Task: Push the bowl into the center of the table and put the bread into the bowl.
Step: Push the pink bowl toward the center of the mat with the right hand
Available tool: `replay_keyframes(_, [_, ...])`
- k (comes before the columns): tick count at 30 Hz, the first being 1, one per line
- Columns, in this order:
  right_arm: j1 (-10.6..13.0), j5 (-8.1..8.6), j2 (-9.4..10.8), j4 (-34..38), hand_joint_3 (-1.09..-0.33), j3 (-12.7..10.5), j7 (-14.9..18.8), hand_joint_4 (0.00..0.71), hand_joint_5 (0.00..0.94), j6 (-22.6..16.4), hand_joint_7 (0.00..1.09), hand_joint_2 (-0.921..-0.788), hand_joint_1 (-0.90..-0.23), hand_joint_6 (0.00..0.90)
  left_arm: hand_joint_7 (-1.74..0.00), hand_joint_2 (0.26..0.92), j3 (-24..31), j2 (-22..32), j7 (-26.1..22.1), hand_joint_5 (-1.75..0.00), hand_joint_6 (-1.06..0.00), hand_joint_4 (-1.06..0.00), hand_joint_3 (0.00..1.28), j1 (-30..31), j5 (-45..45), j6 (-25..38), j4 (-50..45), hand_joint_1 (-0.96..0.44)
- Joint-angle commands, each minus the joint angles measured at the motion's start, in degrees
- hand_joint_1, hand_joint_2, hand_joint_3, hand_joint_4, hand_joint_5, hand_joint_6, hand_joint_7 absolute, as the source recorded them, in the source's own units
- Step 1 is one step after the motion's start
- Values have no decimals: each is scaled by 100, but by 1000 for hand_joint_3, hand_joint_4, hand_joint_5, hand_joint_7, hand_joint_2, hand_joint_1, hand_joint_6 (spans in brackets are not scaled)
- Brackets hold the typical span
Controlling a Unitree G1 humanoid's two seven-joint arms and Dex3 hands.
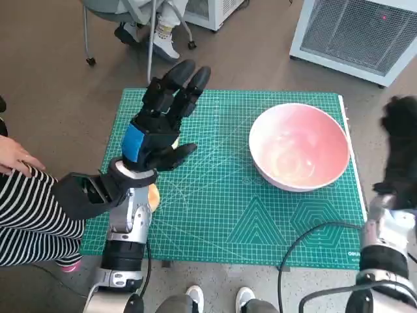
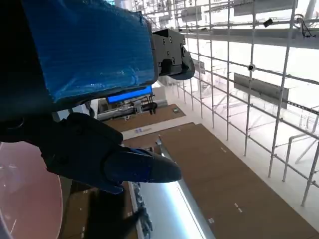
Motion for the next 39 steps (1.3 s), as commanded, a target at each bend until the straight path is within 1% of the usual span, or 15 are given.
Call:
replay_keyframes(1, [-49,-95,100,470,-897,69,-43,78,10,271,345,-921,-567,10,-461,919,-24,62,-18,-1,1,-127,192,75,40,-46,15,-334])
replay_keyframes(8, [-127,-127,344,781,-903,140,45,75,2,665,290,-921,-576,38,-458,920,-20,92,-21,-1,1,-126,186,137,8,10,-41,-322])
replay_keyframes(14, [-199,-130,604,861,-846,186,102,87,5,930,266,-921,-623,66,-464,921,-21,124,-17,-1,1,-128,182,205,-18,73,-120,-323])
replay_keyframes(18, [-240,-163,714,840,-829,232,110,97,8,995,255,-921,-640,81,-475,921,-25,139,-11,-2,1,-129,180,234,-32,99,-156,-325])
replay_keyframes(21, [-240,-171,725,827,-827,233,109,100,8,1009,249,-921,-644,85,-479,921,-30,145,-7,-2,1,-129,180,238,-37,105,-163,-325])
replay_keyframes(23, [-259,-181,801,798,-832,264,137,102,8,1013,243,-921,-643,87,-480,921,-33,152,0,-2,1,-130,180,254,-33,108,-178,-325])
replay_keyframes(25, [-267,-183,833,786,-834,278,150,102,8,1014,241,-921,-642,89,-481,921,-36,156,4,-2,1,-131,180,261,-32,109,-184,-325])
replay_keyframes(26, [-277,-183,896,768,-837,299,194,103,7,987,237,-921,-639,90,-481,921,-32,163,-2,-3,1,-132,179,273,-42,115,-190,-325])
replay_keyframes(28, [-333,-182,1142,680,-840,389,420,101,5,837,232,-921,-629,89,-482,921,-21,179,-11,-4,1,-133,179,314,-63,124,-200,-326])
replay_keyframes(30, [-365,-174,1254,637,-842,425,525,98,4,776,228,-921,-621,88,-483,921,-19,188,-10,-4,1,-134,179,336,-73,130,-209,-327])
replay_keyframes(31, [-373,-169,1273,630,-842,428,542,97,3,772,226,-921,-620,87,-483,921,-21,191,-8,-4,1,-134,179,341,-75,133,-212,-327])
replay_keyframes(33, [-410,-104,1343,617,-852,404,659,93,1,781,219,-921,-612,86,-485,921,-17,198,-2,-4,1,-134,178,348,-76,141,-213,-329])
replay_keyframes(36, [-422,-82,1368,613,-863,380,719,89,0,784,213,-921,-604,86,-488,921,-16,201,1,-4,1,-135,178,352,-75,150,-220,-329])
replay_keyframes(39, [-455,82,1497,588,-882,264,950,85,0,829,205,-921,-592,85,-490,921,-10,212,7,-4,1,-135,177,373,-84,165,-240,-330])
